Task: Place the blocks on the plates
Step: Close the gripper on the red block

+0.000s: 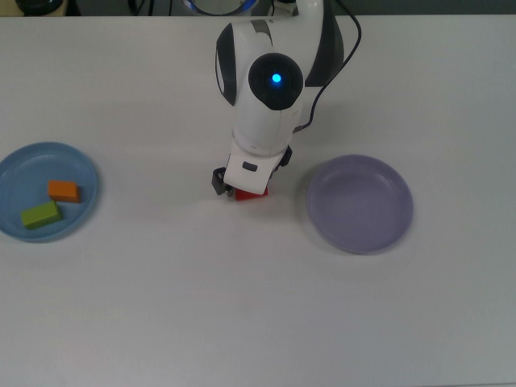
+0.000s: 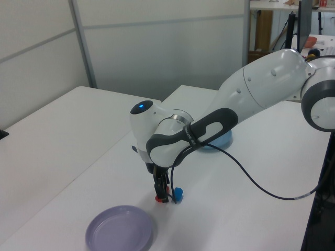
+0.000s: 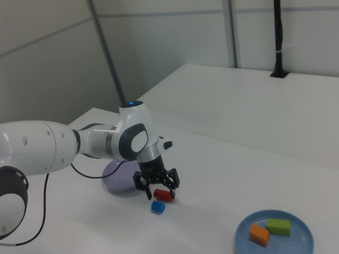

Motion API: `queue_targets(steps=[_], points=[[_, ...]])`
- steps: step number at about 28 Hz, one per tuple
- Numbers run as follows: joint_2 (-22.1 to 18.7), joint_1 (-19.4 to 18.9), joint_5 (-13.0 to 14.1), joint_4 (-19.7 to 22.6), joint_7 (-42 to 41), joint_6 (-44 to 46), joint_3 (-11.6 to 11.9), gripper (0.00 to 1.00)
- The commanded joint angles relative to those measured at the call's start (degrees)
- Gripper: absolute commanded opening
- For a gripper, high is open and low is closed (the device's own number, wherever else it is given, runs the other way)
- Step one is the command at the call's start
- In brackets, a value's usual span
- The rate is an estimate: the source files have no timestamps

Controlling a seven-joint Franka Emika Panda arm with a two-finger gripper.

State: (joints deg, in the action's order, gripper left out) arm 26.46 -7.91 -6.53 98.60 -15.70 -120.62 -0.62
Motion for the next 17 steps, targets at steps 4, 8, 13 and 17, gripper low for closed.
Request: queue_targets(steps=[4, 8, 13, 17], points=[[-0.4, -0.1, -0.2, 0.2, 2.7, -1.1, 0.2, 0.15], [-1.0, 0.1, -0.1, 0.1, 2.7, -0.9, 0.2, 0.05], [-3.5, 0.4, 0.8, -0.8, 3.0, -0.4, 0.1, 0.05], [-4.6, -0.4, 4.6, -2.7, 4.1, -0.4, 0.0, 0.05]])
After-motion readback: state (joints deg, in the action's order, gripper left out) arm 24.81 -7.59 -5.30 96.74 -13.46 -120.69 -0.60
